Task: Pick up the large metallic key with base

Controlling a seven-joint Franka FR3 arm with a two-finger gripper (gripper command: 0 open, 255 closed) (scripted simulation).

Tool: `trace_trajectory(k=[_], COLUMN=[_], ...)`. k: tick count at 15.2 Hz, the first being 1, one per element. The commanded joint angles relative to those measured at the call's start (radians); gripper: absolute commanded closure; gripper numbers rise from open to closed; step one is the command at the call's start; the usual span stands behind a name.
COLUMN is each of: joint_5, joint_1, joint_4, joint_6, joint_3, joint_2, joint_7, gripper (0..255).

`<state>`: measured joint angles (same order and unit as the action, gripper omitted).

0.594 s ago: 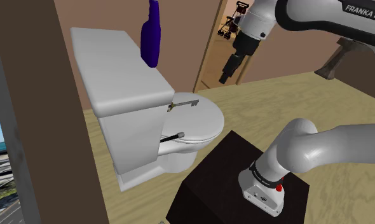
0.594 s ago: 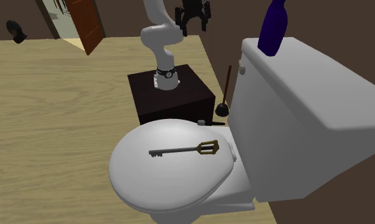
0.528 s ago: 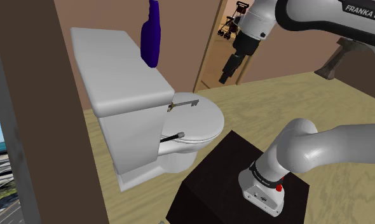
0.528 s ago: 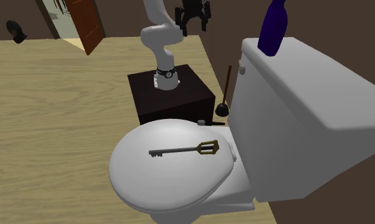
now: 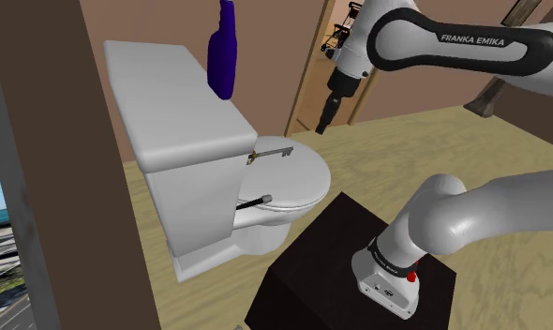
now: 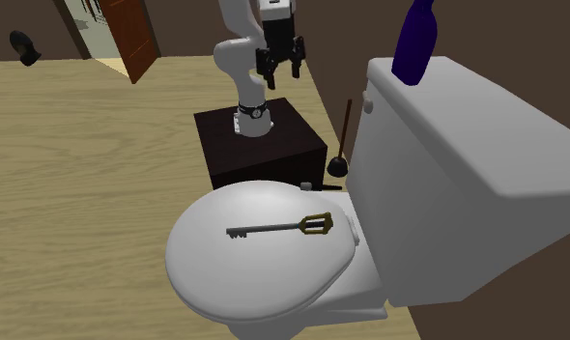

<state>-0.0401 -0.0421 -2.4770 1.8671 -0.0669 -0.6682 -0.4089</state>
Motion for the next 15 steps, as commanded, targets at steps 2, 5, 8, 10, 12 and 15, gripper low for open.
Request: trace_trajectory(k=[2,5,8,10,12,15], joint_5=[0.027,0.046,0.054,0.052,0.043,0.019], joint_1=[-0.011,-0.022,-0.036,-0.046,-0.055,-0.066], joint_4=[-0.012,-0.007,0.015,0.037,0.066,0.121], joint_6=[0.084,0.165,0.242,0.291,0.336,0.396], joint_3=[-0.049,-0.096,-0.140,-0.166,-0.188,-0.214], joint_2=[0.082,0.179,0.288,0.366,0.447,0.572], joint_7=[-0.124,-0.246,-0.368,-0.450,-0.533,-0.660], gripper=[0,0,0,0,0,0])
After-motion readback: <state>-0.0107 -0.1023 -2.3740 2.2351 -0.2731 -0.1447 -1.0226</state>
